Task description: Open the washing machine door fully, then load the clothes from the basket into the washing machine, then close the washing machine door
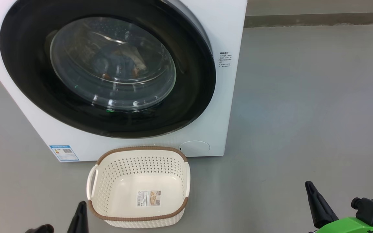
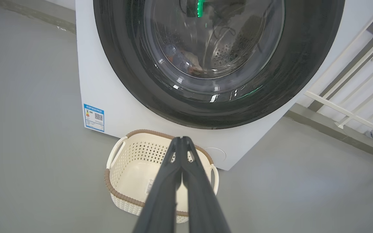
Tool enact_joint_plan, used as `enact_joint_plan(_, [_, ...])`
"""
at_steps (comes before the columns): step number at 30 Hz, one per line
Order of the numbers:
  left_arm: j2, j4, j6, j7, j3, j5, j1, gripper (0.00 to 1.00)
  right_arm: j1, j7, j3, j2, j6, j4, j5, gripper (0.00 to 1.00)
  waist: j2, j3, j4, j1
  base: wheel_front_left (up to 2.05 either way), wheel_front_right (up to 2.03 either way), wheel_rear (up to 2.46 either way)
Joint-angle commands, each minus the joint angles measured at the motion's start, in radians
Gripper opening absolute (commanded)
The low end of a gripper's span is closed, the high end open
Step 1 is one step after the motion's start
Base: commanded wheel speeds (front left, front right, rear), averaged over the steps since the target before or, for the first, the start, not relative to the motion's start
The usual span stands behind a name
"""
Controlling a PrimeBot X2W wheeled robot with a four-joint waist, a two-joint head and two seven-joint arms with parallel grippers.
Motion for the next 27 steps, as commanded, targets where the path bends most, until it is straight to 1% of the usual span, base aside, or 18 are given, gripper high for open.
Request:
enact_joint_plan(1, [0.009,-0.017,-0.014,0.002,0.021,-0.026,-0.045,0.0,-0.038,0.003,-0.001,-0.007,-0.001,-0.02,0.026,0.0,0.0,0.0,-0.001,-0.0001,0.0,0.0,0.0])
enact_joint_plan(17, [0.003,0.002,-0.043,0.039,0.06,-0.209,-0.07,0.0,-0.061,0.028,-0.006,-0.009,-0.002,0.007,0.219,0.0,0.0,0.003,-0.009,-0.0001,0.0,0.0,0.0])
enact_joint_plan(27, [0.0,0.012,-0.058,0.059,0.081,-0.304,-0.083,0.0,-0.074,0.041,-0.008,-0.009,-0.003,0.021,0.32,0.0,0.0,0.004,-0.014,-0.0002,0.0,0.0,0.0])
